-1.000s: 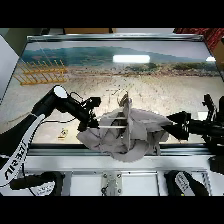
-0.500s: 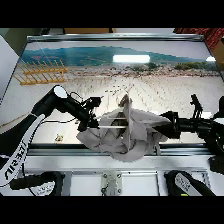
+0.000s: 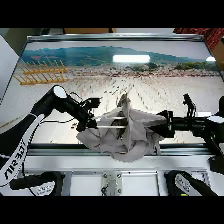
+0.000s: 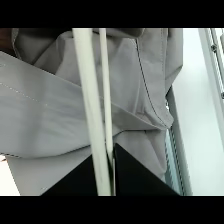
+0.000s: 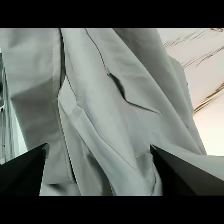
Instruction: Fold the clothes and pants, and hang the long-sleeved shirts on hangers.
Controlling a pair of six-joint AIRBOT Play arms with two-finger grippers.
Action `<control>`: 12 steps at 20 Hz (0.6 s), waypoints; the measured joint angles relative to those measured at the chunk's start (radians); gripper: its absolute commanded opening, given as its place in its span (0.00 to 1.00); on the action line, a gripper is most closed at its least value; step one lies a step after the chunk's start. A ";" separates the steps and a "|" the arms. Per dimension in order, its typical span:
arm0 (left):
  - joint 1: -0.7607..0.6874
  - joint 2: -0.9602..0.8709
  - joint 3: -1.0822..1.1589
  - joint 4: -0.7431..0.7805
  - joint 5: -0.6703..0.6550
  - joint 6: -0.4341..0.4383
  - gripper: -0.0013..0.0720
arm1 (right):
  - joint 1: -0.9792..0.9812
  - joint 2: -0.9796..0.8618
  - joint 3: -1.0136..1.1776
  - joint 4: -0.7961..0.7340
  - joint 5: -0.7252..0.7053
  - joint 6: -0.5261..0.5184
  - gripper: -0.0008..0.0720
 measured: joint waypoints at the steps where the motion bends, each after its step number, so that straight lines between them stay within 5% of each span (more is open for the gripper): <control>1: 0.000 0.000 0.000 0.000 0.000 0.000 0.03 | 0.002 0.000 0.000 0.000 -0.002 0.000 0.98; 11: 0.000 0.000 0.000 -0.006 0.002 0.000 0.03 | 0.006 0.000 0.000 0.006 -0.001 0.000 0.96; 12: 0.000 0.000 0.000 -0.006 0.002 0.000 0.03 | 0.006 0.000 0.000 0.007 -0.001 -0.001 0.71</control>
